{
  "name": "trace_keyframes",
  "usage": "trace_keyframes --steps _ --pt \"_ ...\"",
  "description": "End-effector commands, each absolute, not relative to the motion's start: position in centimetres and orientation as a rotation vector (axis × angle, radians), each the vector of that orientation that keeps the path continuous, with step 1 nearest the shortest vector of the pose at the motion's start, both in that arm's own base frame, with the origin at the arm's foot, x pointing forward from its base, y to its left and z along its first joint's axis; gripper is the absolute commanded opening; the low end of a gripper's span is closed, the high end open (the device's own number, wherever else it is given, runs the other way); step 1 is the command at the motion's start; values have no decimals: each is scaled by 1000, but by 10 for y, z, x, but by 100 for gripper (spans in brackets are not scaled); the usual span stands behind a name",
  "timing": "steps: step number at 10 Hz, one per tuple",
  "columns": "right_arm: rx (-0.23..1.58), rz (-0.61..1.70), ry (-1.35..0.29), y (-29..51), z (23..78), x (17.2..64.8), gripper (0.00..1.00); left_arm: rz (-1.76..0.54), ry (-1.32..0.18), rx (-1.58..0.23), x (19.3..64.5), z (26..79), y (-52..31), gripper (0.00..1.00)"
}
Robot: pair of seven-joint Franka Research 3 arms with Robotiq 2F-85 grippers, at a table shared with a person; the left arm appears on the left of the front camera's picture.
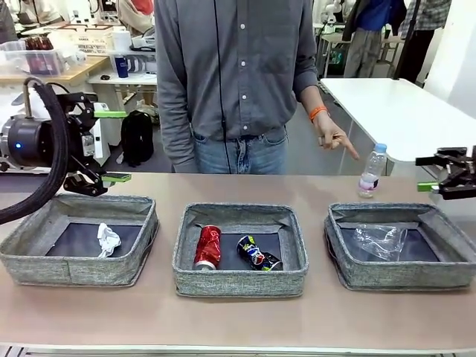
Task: Sort the waste into the appropriate baskets.
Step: Pick up the waste item pointed out by the person.
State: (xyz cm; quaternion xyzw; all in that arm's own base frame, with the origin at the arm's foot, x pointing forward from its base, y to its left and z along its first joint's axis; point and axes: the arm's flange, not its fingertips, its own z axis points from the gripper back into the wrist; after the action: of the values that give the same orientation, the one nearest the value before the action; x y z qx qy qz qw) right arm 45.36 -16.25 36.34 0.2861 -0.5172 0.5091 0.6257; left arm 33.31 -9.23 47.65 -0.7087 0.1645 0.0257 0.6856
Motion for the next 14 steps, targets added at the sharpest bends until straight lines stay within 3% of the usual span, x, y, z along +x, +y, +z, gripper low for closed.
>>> trace_keyframes --steps 1,10,14 --pt "704 1148 -1238 -172 362 490 100 74 372 -1587 332 480 -93 100" --pt "630 830 -1162 -182 300 586 100 74 372 -1587 332 480 -93 100" --pt "705 808 -1149 -169 280 601 100 74 372 -1587 332 480 -93 100"
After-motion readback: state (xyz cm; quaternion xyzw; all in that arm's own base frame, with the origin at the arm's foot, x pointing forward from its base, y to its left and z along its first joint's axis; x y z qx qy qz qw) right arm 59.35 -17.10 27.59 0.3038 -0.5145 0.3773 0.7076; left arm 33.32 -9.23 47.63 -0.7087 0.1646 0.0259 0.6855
